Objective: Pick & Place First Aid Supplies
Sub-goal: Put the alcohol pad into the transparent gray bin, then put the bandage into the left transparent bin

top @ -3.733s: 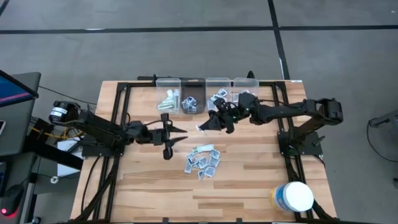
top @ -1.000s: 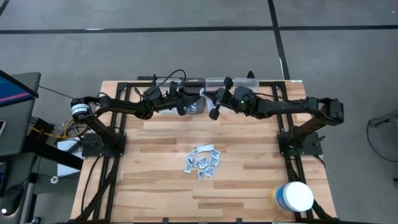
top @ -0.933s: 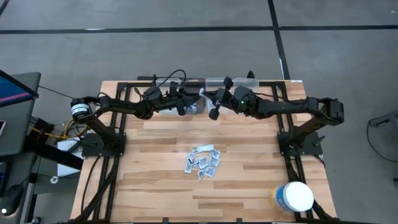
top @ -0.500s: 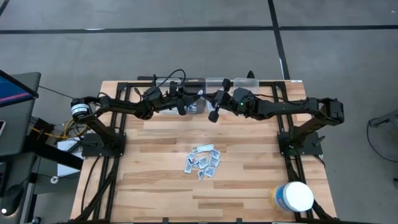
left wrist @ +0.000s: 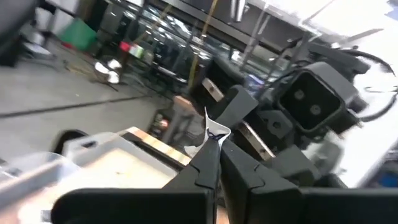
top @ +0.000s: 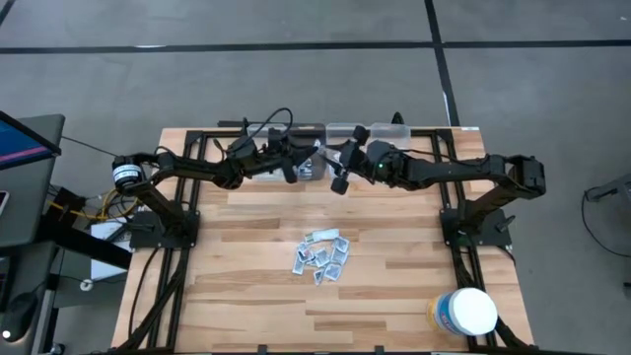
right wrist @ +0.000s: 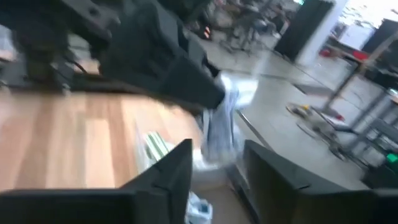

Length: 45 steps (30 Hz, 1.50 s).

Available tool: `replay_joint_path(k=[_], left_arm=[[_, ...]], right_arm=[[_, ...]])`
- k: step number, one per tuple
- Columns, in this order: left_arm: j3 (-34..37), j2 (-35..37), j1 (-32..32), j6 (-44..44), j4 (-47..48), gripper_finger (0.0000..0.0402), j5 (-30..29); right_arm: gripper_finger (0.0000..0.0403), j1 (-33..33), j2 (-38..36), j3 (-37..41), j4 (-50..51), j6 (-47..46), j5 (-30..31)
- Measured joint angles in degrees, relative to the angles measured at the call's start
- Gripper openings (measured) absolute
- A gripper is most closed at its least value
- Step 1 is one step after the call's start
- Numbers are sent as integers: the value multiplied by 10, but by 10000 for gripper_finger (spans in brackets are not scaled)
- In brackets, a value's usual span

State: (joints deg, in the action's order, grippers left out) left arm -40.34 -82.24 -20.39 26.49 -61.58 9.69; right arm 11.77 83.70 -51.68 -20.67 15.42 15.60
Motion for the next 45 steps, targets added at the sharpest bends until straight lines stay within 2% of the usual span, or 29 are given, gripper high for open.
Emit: replay_joint_path(k=[4, 8, 11, 15, 28, 35, 45], left_arm=[[0, 0, -8, -56, 19, 8, -40], [0, 0, -26, -131, 94, 8, -102], [0, 0, -45, -156, 169, 11, -156], [0, 0, -71, -143, 208, 22, -170], [0, 0, -72, -125, 205, 95, -113], [0, 0, -40, -125, 219, 108, -107], [0, 0, 38, -127, 307, 108, 18]], right_arm=[[187, 0, 0, 0, 46, -8, 58], [219, 2, 0, 0, 92, -43, 70], [229, 4, 0, 0, 116, -73, 70], [228, 4, 0, 0, 132, -83, 70], [225, 4, 0, 0, 125, -84, 70], [224, 1, 0, 0, 125, -99, 67], [223, -35, 0, 0, 132, -131, 5]])
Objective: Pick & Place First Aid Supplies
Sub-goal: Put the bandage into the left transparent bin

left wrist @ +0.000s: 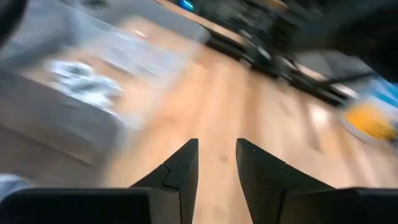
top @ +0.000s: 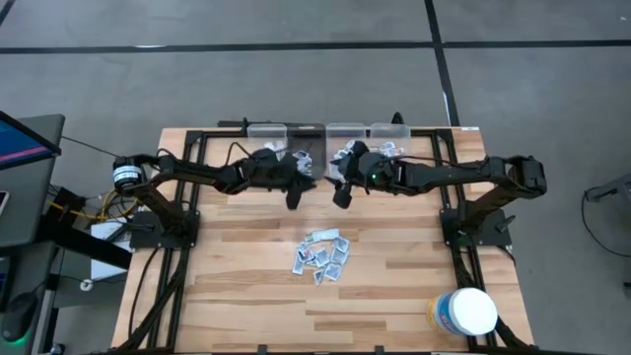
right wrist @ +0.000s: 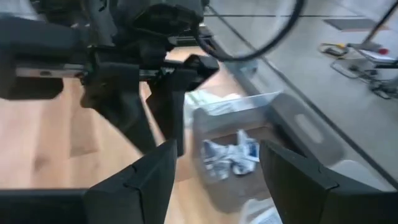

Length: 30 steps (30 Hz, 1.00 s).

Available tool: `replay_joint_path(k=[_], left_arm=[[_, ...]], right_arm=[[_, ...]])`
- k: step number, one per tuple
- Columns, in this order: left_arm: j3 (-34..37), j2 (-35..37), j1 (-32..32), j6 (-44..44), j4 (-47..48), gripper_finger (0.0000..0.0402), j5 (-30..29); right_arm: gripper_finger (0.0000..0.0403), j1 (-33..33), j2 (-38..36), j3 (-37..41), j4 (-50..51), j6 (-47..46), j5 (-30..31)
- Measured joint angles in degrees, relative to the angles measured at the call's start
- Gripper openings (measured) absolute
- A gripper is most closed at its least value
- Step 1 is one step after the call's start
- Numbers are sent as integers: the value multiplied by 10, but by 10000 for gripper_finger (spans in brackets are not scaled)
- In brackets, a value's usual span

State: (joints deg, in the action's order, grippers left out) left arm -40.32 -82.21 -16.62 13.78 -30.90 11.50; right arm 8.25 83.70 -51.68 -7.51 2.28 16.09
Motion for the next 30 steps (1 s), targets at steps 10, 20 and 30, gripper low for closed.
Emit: replay_joint_path(k=[10, 20, 30], left_arm=[[0, 0, 106, 0, 30, 108, 51], [0, 0, 189, 2, 67, 108, 21], [20, 0, 235, 1, 96, 108, 20]], right_arm=[[215, -86, 0, 0, 61, -58, -2], [204, -175, 0, 0, 116, -188, 3], [188, -241, 0, 0, 116, -232, 37]])
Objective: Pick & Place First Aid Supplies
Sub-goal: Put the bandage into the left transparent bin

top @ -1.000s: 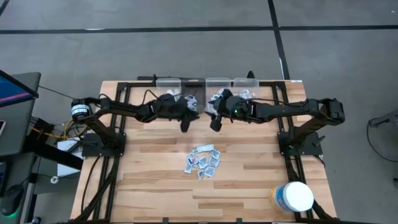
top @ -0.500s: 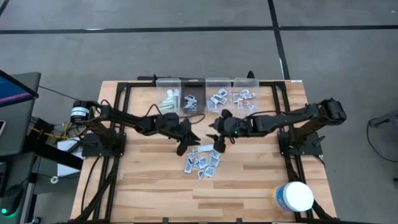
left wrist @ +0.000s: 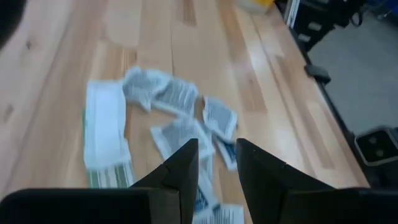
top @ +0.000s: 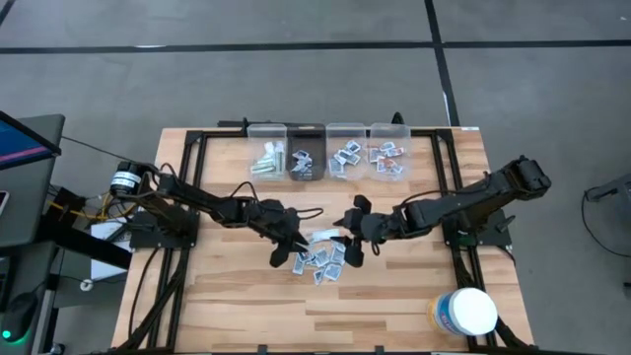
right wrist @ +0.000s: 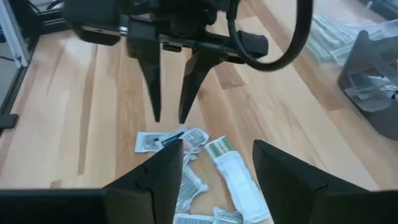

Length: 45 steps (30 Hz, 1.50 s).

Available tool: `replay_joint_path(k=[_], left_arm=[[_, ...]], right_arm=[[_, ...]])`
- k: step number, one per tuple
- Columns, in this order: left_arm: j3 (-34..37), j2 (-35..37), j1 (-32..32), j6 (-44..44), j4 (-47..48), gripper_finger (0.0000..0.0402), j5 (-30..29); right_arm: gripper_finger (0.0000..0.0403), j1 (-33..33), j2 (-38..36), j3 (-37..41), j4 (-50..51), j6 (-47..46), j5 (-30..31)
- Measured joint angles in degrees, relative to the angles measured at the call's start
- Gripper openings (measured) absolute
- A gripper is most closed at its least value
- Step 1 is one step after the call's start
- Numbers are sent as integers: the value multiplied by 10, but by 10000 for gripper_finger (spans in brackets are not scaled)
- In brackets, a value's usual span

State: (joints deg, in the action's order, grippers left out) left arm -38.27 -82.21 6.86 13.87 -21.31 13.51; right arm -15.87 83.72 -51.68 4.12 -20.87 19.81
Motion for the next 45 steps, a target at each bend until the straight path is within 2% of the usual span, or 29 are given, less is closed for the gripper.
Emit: replay_joint_path(k=[7, 14, 21, 24, 36, 45], left_arm=[[36, 0, 7, 25, -2, 108, -5], [44, 0, 6, 31, -2, 108, -19], [44, 0, 6, 29, -5, 108, -28], [44, 0, 6, 29, -6, 108, -30], [53, 1, 6, 23, -11, 108, -50], [53, 1, 6, 18, -10, 108, -50]], right_arm=[[180, -5, 0, 0, 0, 60, -1], [182, 21, 4, 0, 1, 107, -1], [175, 49, 67, 0, -4, 120, -18], [170, 48, 101, -1, -38, 123, -20], [154, 49, 200, -14, -36, 141, -65], [139, 53, 226, -16, -30, 149, -63]])
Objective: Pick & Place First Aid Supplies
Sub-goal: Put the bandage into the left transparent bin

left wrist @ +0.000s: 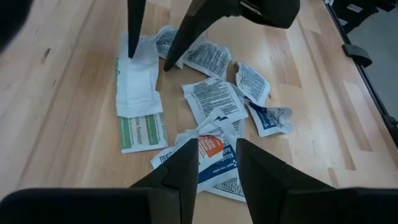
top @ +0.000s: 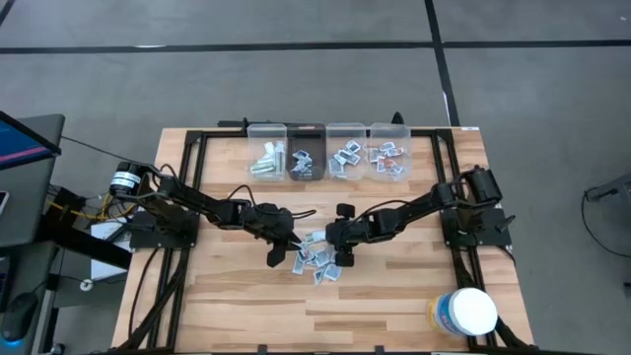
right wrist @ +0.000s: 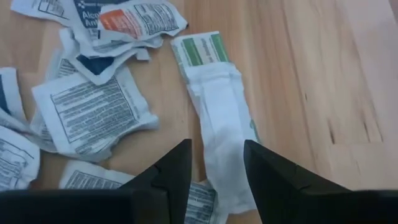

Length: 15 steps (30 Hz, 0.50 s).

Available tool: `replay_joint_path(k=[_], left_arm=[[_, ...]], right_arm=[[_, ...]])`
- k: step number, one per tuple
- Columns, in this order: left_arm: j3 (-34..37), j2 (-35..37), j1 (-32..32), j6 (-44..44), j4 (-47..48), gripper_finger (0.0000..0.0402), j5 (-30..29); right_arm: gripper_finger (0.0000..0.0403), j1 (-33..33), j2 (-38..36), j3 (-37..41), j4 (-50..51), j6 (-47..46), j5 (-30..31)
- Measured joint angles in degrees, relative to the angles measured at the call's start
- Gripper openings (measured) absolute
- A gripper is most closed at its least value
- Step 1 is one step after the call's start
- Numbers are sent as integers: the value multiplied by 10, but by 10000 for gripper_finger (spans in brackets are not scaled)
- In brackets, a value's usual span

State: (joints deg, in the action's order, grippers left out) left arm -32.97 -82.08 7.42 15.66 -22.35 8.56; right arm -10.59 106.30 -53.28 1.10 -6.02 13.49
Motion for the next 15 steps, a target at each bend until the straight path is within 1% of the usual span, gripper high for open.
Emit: replay_joint_path(k=[3, 6, 11, 15], left_arm=[[0, 0, 0, -2, 0, 108, 0], [0, 0, 0, -2, 0, 108, 0], [0, 0, 0, -2, 0, 108, -2], [0, 0, 0, -2, 0, 108, -2]], right_arm=[[127, 3, 0, 0, 7, -1, 1], [101, 6, 0, 0, 19, -18, 15], [14, 6, -2, -10, 55, -44, 11], [7, 3, -2, -46, 103, -42, -2]])
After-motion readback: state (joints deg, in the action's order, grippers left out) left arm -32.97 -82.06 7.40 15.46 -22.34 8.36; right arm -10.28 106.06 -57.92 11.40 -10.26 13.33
